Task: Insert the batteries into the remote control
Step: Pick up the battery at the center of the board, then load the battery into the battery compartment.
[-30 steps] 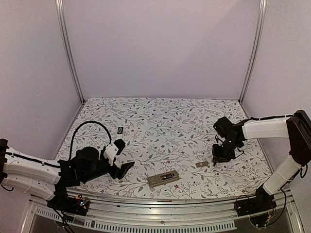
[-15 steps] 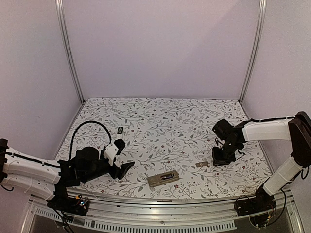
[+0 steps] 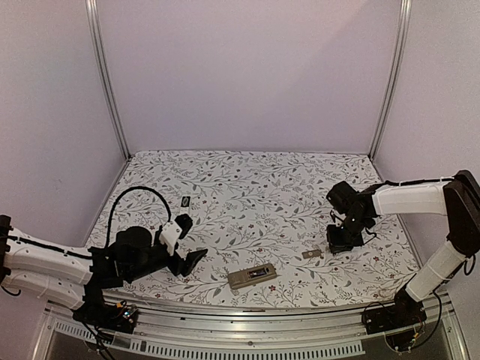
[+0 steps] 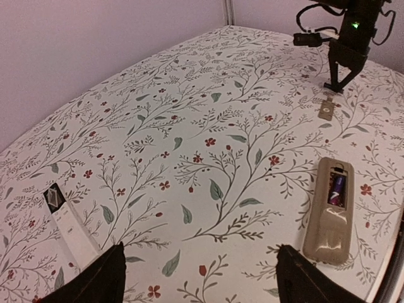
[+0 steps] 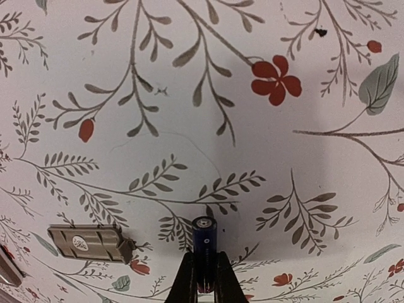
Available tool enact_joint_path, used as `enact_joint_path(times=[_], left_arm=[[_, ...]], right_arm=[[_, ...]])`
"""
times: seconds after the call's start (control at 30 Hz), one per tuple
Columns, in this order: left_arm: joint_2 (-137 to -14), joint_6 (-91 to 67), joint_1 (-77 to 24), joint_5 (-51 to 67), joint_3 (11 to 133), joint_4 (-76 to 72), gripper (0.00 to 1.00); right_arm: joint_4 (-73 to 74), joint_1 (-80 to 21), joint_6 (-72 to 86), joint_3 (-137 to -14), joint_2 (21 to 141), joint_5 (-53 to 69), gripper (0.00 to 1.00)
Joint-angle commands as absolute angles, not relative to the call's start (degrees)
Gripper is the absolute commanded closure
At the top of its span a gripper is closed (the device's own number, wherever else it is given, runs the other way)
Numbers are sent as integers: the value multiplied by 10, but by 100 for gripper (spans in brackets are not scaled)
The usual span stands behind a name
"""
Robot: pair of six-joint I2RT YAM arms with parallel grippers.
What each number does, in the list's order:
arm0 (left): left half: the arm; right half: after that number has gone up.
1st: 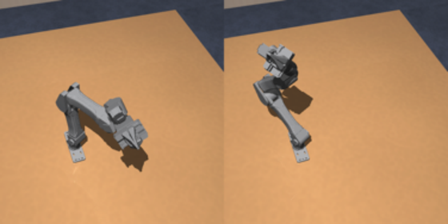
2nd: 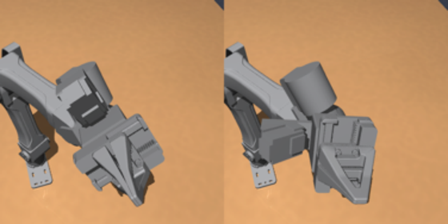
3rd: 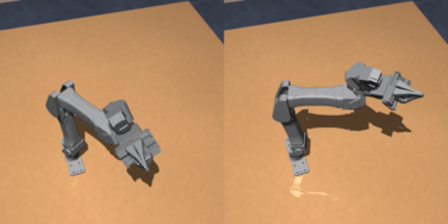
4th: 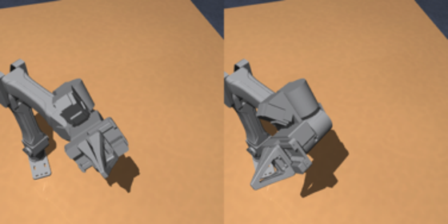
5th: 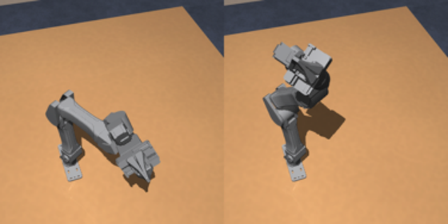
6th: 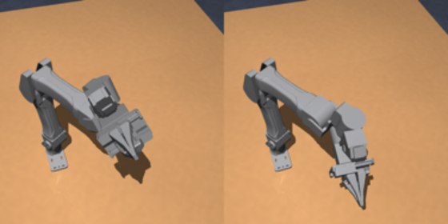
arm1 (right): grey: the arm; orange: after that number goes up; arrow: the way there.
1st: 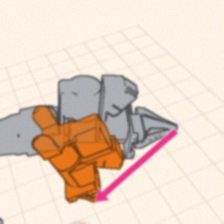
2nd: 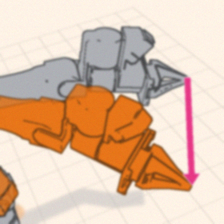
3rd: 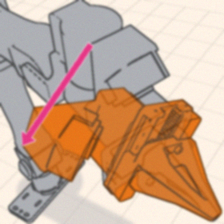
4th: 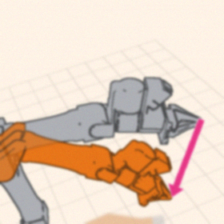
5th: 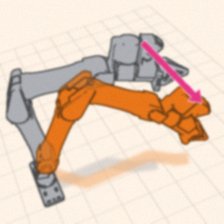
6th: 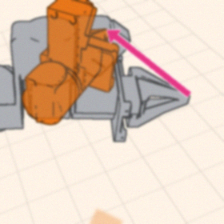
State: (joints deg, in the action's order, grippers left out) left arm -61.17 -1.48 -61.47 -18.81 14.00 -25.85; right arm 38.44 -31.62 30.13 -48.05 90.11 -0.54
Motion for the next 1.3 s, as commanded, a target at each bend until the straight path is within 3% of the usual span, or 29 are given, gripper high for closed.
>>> enact_joint_path(times=[0.0,0.37,0.6,0.8,1.0,1.27], left_arm=[[-592,-1,-608,-191,141,-276,18],[-560,70,-611,-144,196,-319,20],[-585,105,-630,-99,243,-321,20],[-589,126,-655,-84,244,-316,20],[-606,108,-671,-80,263,-330,22],[-623,67,-683,-95,274,-362,23]], right_arm=[[386,-319,237,-531,855,27,100],[191,-366,79,-656,699,265,100],[25,-428,4,-631,634,368,100],[-11,-468,-92,-612,606,371,100],[-44,-475,-51,-604,631,351,100],[75,-487,-26,-650,701,270,100]])
